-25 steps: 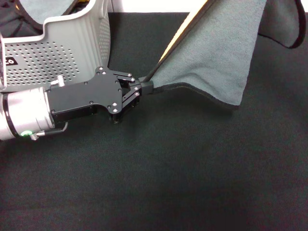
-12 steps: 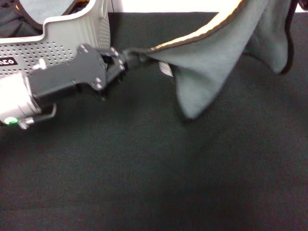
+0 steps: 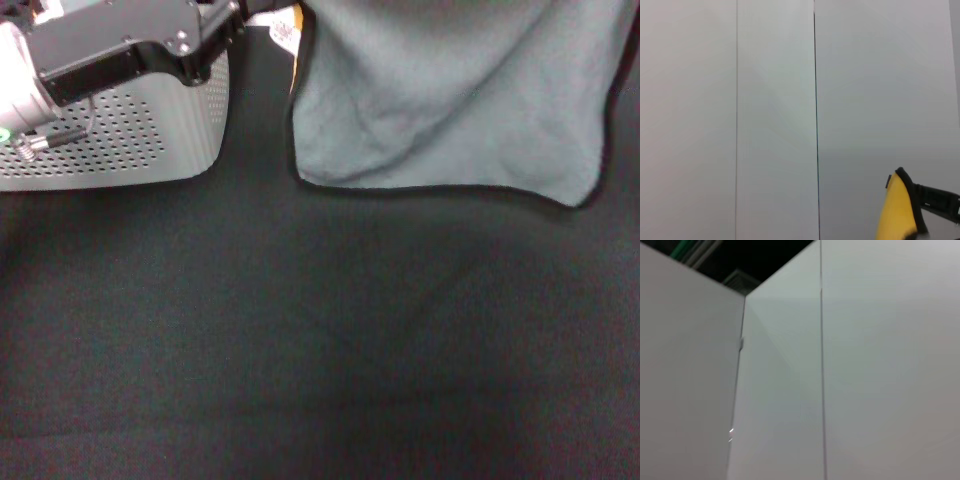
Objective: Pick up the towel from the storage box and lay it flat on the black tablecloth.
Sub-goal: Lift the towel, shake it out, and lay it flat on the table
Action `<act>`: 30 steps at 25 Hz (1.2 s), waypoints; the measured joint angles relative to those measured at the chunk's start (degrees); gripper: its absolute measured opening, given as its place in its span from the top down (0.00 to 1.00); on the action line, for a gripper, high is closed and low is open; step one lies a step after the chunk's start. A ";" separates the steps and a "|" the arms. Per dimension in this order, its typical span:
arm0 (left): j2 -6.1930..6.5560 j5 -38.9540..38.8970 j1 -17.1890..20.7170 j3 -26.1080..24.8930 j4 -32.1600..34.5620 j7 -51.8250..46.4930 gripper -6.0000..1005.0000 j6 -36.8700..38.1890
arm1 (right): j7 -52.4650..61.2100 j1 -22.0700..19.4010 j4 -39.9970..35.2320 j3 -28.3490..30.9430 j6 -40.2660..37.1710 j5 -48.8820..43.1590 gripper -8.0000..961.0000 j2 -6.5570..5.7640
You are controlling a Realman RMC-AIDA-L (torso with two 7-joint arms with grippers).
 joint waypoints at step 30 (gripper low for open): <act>3.16 -1.15 13.45 1.45 6.96 2.17 0.98 24.75 | 12.53 -12.16 -4.06 -0.09 -17.80 -16.39 0.94 3.18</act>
